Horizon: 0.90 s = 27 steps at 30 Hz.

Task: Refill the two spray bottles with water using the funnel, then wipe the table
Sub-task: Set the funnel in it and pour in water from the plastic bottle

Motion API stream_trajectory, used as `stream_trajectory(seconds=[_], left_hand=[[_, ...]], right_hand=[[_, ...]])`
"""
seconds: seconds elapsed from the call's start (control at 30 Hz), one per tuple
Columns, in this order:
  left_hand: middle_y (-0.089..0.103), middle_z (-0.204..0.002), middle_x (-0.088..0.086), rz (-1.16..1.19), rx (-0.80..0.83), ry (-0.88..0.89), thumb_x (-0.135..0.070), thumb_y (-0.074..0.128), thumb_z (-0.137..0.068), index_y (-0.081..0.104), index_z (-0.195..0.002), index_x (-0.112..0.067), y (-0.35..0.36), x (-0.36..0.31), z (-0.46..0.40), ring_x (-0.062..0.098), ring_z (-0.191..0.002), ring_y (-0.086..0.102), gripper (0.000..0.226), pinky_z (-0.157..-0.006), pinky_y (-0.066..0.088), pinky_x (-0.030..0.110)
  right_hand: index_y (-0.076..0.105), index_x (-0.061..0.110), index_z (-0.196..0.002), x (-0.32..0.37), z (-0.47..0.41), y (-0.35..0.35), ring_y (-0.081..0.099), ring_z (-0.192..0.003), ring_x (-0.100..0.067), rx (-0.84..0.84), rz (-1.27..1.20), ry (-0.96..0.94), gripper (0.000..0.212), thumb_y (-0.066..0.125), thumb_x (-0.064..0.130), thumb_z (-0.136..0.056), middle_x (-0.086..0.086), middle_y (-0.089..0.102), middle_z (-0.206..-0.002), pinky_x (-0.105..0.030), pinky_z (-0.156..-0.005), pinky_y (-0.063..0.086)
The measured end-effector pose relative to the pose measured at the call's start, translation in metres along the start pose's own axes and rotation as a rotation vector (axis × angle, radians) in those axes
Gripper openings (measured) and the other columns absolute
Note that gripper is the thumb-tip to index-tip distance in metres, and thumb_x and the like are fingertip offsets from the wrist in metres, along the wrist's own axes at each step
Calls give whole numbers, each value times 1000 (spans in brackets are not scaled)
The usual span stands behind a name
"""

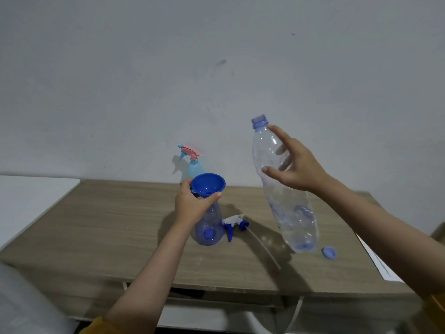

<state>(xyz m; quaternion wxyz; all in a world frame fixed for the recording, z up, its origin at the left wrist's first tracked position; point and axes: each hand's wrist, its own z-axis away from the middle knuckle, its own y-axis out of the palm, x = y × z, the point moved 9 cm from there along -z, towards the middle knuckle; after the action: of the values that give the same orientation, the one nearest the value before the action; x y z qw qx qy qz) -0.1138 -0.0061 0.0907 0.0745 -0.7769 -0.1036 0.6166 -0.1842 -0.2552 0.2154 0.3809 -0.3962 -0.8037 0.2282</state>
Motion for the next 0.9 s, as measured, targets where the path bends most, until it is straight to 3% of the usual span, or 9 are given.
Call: stream_trajectory(seconds=[0.1, 0.23, 0.33, 0.47, 0.63, 0.7, 0.77, 0.83, 0.9], left_hand=[[57, -109, -7, -1, -7, 2, -31, 88, -63, 46, -112, -26, 0, 0, 0, 14, -101, 57, 65, -82, 51, 28], [56, -106, -9, -6, -7, 10, -30, 87, -64, 46, -111, -28, 0, 0, 1, 14, -101, 58, 63, -83, 51, 28], [55, -107, -10, 10, -10, 0, -28, 87, -64, 44, -110, -29, 1, 1, 3, 14, -101, 57, 63, -83, 51, 29], [56, -113, -7, 33, -10, -9, -29, 87, -64, 43, -114, -30, 2, 4, 4, 15, -105, 58, 67, -87, 52, 33], [47, -116, -12, 42, -9, -19, -30, 85, -68, 34, -139, -18, 2, 4, 7, 9, -106, 51, 89, -82, 43, 24], [44, -117, -13, 49, -7, -25, -33, 85, -67, 27, -144, -17, 1, 6, 8, 6, -107, 47, 97, -84, 40, 23], [43, -120, -14, 49, -11, -37, -35, 86, -65, 23, -146, -19, -1, 11, 10, 4, -110, 45, 104, -87, 39, 24], [42, -123, -15, 38, -13, -50, -37, 86, -64, 23, -146, -21, -2, 19, 12, 3, -111, 46, 105, -87, 40, 25], [44, -125, -14, 30, -20, -73, -39, 87, -62, 27, -143, -21, -2, 31, 13, 5, -115, 47, 103, -92, 42, 28]], right_hand=[[23, 42, -147, -20, 8, -8, 59, -79, -13, -147, -51, 56, 92, 79, 27, -75, -9, 52, -105, -7, -66, 48], [23, 36, -147, -49, 24, -1, 60, -88, -20, -275, -96, 119, 93, 80, 24, -75, -5, 47, -110, -4, -70, 46], [21, 39, -147, -69, 42, 14, 60, -101, -24, -310, -134, 166, 93, 80, 23, -76, -3, 44, -117, -11, -79, 47], [16, 45, -146, -82, 54, 17, 58, -112, -25, -381, -207, 253, 93, 77, 23, -79, -1, 40, -125, -31, -90, 52], [10, 33, -150, -82, 58, 14, 40, -129, -33, -388, -28, 267, 101, 79, 31, -76, -14, 22, -144, -40, -102, 42], [16, 25, -147, -62, 63, 6, 27, -134, -36, -513, 203, 186, 97, 77, 41, -73, -17, 13, -145, -48, -107, 36], [27, 16, -140, -26, 66, 8, 27, -131, -36, -608, 324, -29, 84, 73, 43, -74, -15, 20, -140, -50, -106, 34], [42, 10, -131, 10, 62, 22, 36, -125, -36, -579, 280, -240, 67, 72, 37, -77, -18, 32, -133, -48, -103, 37], [53, 6, -124, 42, 49, 44, 45, -118, -34, -413, 169, -353, 55, 72, 27, -77, -22, 45, -125, -44, -100, 42]])
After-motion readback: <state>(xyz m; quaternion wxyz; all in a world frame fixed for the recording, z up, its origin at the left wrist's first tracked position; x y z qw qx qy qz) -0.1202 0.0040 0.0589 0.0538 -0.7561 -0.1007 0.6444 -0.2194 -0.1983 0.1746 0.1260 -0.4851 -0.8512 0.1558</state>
